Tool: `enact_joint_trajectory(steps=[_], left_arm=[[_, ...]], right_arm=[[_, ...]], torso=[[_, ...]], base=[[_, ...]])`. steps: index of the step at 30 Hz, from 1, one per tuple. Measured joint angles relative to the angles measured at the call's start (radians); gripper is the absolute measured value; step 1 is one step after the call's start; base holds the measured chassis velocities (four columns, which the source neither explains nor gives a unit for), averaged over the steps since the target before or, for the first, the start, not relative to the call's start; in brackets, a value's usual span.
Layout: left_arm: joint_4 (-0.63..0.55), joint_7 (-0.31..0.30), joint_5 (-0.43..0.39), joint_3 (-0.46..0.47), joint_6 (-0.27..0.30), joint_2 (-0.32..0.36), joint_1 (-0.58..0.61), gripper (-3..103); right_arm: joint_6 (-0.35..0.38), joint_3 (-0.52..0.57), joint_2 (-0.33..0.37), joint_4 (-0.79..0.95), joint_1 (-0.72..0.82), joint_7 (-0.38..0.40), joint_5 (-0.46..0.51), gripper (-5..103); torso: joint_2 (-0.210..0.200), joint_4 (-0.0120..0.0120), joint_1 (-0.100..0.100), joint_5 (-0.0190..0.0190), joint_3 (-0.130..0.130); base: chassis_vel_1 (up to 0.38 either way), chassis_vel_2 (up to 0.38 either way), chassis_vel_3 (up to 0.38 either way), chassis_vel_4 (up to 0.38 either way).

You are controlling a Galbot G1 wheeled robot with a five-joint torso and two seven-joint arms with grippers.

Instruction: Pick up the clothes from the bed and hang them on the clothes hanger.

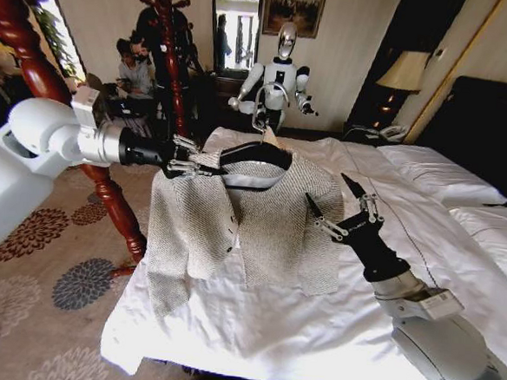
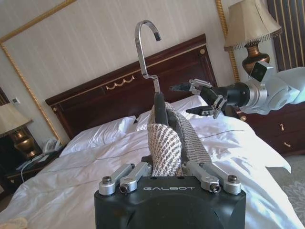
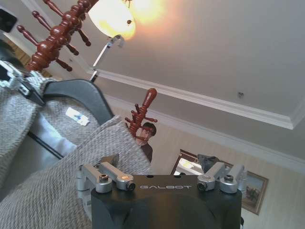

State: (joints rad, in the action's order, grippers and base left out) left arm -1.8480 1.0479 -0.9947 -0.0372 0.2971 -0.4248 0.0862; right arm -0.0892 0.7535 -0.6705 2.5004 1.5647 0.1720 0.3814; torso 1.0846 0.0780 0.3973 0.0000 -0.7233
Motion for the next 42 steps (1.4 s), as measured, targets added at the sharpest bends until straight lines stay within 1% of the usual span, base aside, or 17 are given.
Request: enact_joint_trajectory(steps=[3,10,12,15,16,19,20,23,25,27,29,31,34,35,37,39,42], left_arm=[[-0.004,0.004,-0.027,0.036,-0.009,0.032,0.036,20],[0.001,-0.028,-0.084,0.093,-0.013,0.059,0.073,20],[0.009,-0.085,-0.103,0.103,-0.014,0.065,0.076,20],[0.022,-0.232,-0.135,0.113,-0.012,0.074,0.086,20],[0.022,-0.232,-0.135,0.113,-0.012,0.074,0.086,20],[0.012,-0.419,-0.189,0.129,0.023,0.089,0.109,20],[0.012,-0.419,-0.189,0.129,0.023,0.089,0.109,20],[-0.012,-0.544,-0.227,0.147,0.052,0.108,0.12,20],[-0.02,-0.572,-0.237,0.154,0.059,0.113,0.124,20],[-0.058,-0.679,-0.283,0.221,0.096,0.13,0.173,20],[-0.105,-0.788,-0.32,0.345,0.147,0.152,0.281,20],[-0.118,-0.816,-0.324,0.389,0.16,0.16,0.325,20],[-0.179,-0.931,-0.358,0.656,0.229,0.18,0.578,20],[-0.179,-0.931,-0.358,0.656,0.229,0.18,0.578,20],[-0.219,-0.991,-0.381,0.814,0.261,0.174,0.716,20],[-0.226,-1.004,-0.387,0.833,0.265,0.168,0.738,20],[-0.251,-1.076,-0.433,0.891,0.279,0.135,0.77,20]], right_arm=[[0.031,0.003,0.003,0.0,-0.002,0.035,0.047,99],[0.043,0.009,0.001,0.0,0.009,0.047,0.067,100],[0.043,0.019,0.001,0.0,0.015,0.047,0.07,100],[0.042,0.042,0.004,0.0,0.025,0.046,0.081,100],[0.042,0.042,0.004,0.0,0.025,0.046,0.081,100],[0.043,0.059,0.005,0.0,0.041,0.044,0.083,100],[0.043,0.059,0.005,0.0,0.041,0.044,0.083,100],[0.042,0.065,0.005,0.0,0.049,0.042,0.083,100],[0.042,0.066,0.005,0.0,0.05,0.042,0.083,100],[0.042,0.064,0.003,0.0,0.05,0.04,0.082,100],[0.041,0.056,0.002,-0.001,0.049,0.037,0.076,100],[0.04,0.053,0.001,-0.001,0.048,0.035,0.075,100],[0.037,0.041,0.002,-0.001,0.04,0.028,0.071,100],[0.037,0.041,0.002,-0.001,0.04,0.028,0.071,100],[0.034,0.037,0.002,-0.001,0.041,0.026,0.063,100],[0.032,0.037,0.0,-0.001,0.043,0.025,0.061,100],[0.03,0.036,-0.005,-0.001,0.043,0.023,0.056,100]], torso=[[0.0,-0.0001,0.0,0.0,0.0],[0.0,0.0,0.0,0.0001,0.0],[0.0,0.0001,0.0,0.0001,0.0],[0.0,0.0002,0.0,0.0001,0.0],[0.0,0.0002,0.0,0.0001,0.0],[0.0,0.0003,0.0,0.0,0.0],[0.0,0.0003,0.0,0.0,0.0],[0.0,0.0001,0.0,0.0001,0.0],[0.0,0.0001,0.0,0.0001,0.0],[0.0,0.0002,0.0,0.0002,0.0],[0.0,0.0001,0.0,0.0003,0.0],[0.0,0.0001,0.0,0.0003,0.0],[0.0,-0.0002,0.0,-0.0003,0.0],[0.0,-0.0002,0.0,-0.0003,0.0],[0.0,-0.0008,0.0,0.0006,0.0],[0.0,-0.0007,0.0,0.0007,0.0],[0.0,0.0004,0.0,-0.0001,0.0]], base=[[0.0,0.0,0.0,0.0],[0.0,0.0,0.0,0.0],[0.0,0.0,0.0,0.0],[0.0,0.0,0.0,0.0],[0.0,0.0,0.0,0.0],[0.0,0.0,0.0,0.0],[0.0,0.0,0.0,0.0],[0.0,0.0,0.0,0.0],[0.0,0.0,0.0,0.0],[0.0,0.0,0.0,0.0],[0.0,0.0,0.0,0.0],[0.0,0.0,0.0,0.0],[0.0,0.0,0.0,0.0],[0.0,0.0,0.0,0.0],[0.0,0.0,0.0,0.0],[0.0,0.0,0.0,0.0],[0.0,0.0,0.0,0.0]])
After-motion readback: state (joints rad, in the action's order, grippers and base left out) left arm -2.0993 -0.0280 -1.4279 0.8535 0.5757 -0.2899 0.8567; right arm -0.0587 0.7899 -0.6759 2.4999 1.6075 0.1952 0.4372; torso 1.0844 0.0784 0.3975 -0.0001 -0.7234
